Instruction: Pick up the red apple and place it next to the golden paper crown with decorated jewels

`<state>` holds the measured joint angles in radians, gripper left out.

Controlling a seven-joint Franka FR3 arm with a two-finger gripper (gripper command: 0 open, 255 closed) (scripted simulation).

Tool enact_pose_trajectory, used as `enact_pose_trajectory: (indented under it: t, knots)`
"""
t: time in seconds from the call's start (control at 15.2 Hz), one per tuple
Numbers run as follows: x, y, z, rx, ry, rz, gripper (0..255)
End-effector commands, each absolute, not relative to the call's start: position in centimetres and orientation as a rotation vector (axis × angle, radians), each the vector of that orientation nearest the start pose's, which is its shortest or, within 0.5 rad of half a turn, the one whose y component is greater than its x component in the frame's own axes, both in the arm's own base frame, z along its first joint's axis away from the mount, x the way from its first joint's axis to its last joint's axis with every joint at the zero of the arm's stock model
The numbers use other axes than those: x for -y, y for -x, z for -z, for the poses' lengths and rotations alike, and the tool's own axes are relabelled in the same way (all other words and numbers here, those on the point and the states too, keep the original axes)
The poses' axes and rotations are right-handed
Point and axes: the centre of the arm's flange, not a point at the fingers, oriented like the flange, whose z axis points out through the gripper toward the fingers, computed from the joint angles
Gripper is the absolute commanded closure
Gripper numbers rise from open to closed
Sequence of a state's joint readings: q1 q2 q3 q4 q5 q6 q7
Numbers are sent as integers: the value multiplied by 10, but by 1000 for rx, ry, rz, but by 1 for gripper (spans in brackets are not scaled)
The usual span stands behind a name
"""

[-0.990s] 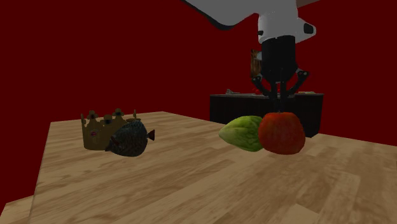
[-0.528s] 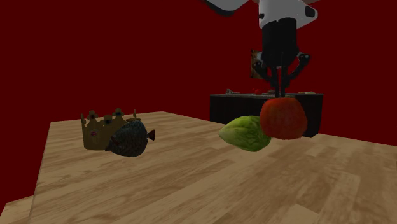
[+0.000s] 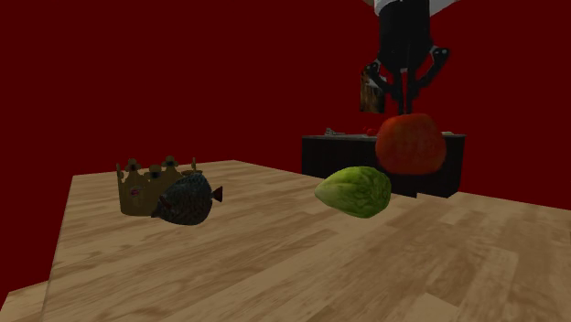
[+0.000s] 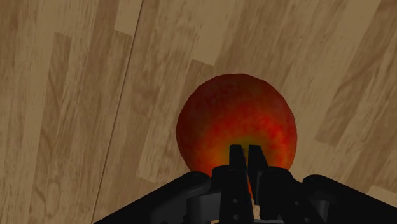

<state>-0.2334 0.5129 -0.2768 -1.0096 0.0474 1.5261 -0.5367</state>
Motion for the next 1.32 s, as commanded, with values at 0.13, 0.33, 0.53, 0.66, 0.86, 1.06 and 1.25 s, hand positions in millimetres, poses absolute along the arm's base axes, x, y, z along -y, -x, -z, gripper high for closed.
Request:
enact_pose_trajectory:
  t: [0.13,0.33,0.53,0.66,0.86,1.06,1.25]
  knots:
    - [283,-631,-591,104,3225,-41,255]
    - [283,-631,-607,104,3225,-41,255]
    - [270,-627,-616,104,3225,-41,255]
    - [245,-618,-616,104,3225,-41,255]
    - [208,-606,-616,104,3225,-41,255]
    - [170,-593,-616,104,3225,-41,255]
    - [133,-580,-616,104,3225,-41,255]
